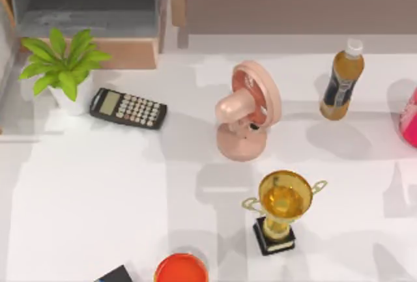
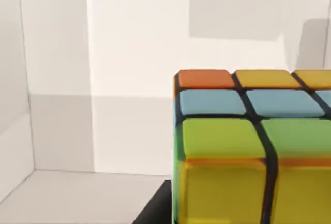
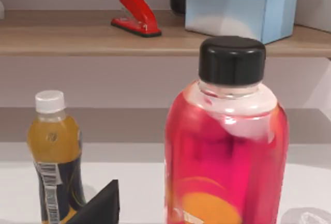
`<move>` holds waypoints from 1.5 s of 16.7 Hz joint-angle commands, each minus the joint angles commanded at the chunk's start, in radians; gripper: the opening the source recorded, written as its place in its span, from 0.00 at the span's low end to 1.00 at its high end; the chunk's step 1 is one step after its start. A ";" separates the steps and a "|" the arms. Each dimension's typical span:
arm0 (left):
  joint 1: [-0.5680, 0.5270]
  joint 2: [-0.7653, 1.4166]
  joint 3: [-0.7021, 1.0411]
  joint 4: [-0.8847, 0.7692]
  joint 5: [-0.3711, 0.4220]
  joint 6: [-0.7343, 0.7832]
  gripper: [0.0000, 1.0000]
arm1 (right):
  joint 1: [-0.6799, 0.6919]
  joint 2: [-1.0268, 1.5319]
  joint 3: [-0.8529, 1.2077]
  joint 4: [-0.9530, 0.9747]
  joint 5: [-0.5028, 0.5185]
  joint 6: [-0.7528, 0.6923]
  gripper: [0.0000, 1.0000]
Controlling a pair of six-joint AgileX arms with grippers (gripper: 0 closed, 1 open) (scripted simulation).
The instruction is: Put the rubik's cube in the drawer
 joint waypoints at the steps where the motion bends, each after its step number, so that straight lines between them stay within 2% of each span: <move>1: 0.034 0.041 0.014 -0.003 0.006 0.022 0.00 | 0.000 0.000 0.000 0.000 0.000 0.000 1.00; 6: 0.102 0.203 0.056 -0.004 0.042 0.092 0.00 | 0.000 0.000 0.000 0.000 0.000 0.000 1.00; 14: 0.104 0.226 0.063 -0.003 0.049 0.100 0.00 | 0.000 0.000 0.000 0.000 0.000 0.000 1.00; 25: 0.104 0.226 0.063 -0.003 0.049 0.100 0.83 | 0.000 0.000 0.000 0.000 0.000 0.000 1.00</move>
